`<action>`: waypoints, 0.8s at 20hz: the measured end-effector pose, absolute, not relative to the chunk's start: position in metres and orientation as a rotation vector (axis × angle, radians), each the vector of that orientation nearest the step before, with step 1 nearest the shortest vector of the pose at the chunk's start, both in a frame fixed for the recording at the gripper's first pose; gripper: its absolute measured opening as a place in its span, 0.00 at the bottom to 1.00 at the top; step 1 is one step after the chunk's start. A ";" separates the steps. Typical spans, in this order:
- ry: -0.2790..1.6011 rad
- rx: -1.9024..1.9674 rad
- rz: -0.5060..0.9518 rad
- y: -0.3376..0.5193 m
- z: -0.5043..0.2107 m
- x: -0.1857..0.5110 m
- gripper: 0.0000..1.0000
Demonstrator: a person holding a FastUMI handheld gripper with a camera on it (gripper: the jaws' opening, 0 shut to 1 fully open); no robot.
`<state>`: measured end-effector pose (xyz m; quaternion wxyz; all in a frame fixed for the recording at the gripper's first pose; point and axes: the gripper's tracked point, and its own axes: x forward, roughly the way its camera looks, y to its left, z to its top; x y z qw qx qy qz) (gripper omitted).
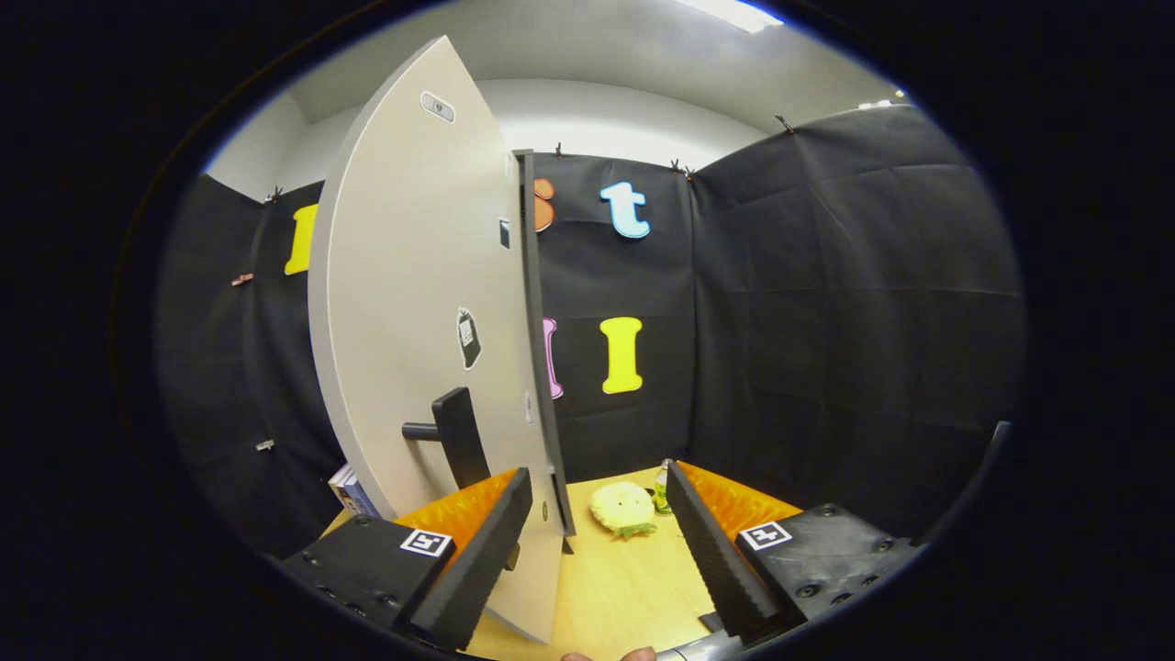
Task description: Open the shoe cabinet door, grab the shoes and put them into the shoe cabinet, then close the shoe cabinet door.
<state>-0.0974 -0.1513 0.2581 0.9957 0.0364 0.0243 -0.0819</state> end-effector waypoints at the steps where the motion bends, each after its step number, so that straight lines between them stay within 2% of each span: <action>1: 0.048 0.072 -0.146 -0.139 0.258 -0.096 0.98; 16: 0.085 0.092 0.011 0.028 0.239 -0.019 0.98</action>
